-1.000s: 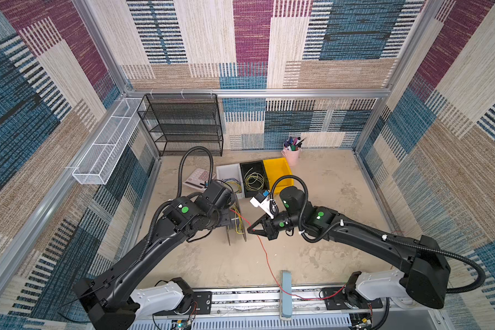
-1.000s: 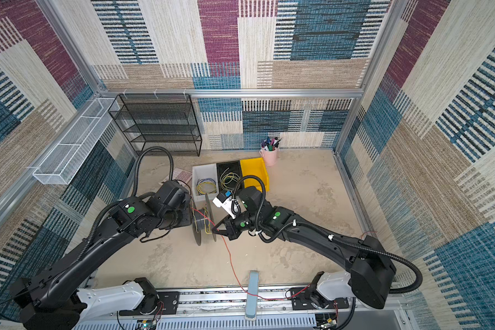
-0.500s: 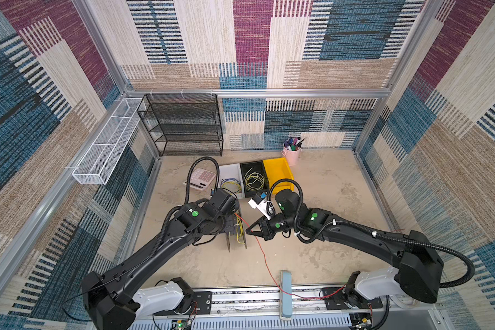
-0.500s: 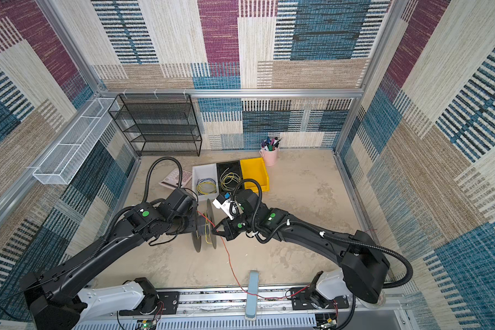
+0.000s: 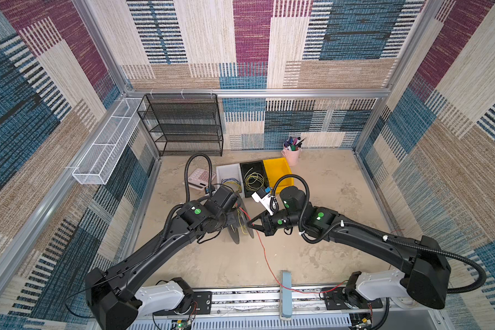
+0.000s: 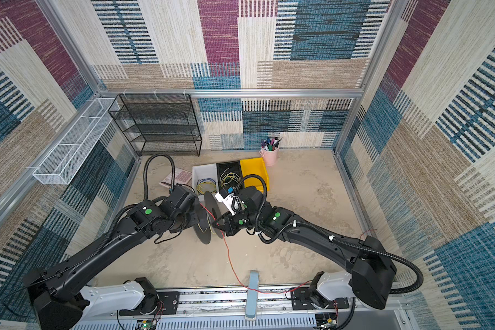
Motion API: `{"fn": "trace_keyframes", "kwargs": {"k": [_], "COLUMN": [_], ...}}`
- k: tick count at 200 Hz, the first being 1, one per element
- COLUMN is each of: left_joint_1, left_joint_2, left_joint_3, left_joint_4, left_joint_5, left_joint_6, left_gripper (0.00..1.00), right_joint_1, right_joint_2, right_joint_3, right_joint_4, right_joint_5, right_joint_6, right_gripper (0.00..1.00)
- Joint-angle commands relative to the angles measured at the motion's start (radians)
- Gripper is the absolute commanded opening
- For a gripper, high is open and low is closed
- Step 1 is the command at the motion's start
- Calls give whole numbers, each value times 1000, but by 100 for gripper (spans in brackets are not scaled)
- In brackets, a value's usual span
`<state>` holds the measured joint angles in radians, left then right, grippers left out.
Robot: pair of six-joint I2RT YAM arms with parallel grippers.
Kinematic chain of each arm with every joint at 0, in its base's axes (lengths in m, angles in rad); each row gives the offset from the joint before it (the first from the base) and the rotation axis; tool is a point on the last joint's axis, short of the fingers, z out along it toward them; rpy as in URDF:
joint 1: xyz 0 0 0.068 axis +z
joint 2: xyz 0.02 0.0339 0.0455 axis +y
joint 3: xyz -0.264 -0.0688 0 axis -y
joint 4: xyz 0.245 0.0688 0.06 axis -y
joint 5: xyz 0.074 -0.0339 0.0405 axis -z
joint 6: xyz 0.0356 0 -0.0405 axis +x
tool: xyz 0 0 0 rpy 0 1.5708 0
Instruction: Wrap the cables
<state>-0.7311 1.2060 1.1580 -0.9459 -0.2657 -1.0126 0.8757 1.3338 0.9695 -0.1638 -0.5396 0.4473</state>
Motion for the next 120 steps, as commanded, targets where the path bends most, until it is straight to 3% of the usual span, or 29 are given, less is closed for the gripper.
{"fn": "trace_keyframes", "kwargs": {"k": [1, 34, 120], "left_joint_1": [-1, 1, 0], "left_joint_2": [22, 69, 91], "left_joint_3": [33, 72, 70], "left_joint_4": [51, 51, 52], "left_joint_5": [-52, -34, -10], "left_joint_6": [-69, -70, -101], "left_gripper": [0, 0, 0], "right_joint_1": [1, 9, 15], "right_joint_2": [-12, 15, 115], "right_joint_3": [-47, -124, -167], "right_joint_4": [63, 175, 406], "right_joint_5": [-3, -22, 88], "right_joint_6": [63, 116, 199], "right_gripper": [0, 0, 0]}}
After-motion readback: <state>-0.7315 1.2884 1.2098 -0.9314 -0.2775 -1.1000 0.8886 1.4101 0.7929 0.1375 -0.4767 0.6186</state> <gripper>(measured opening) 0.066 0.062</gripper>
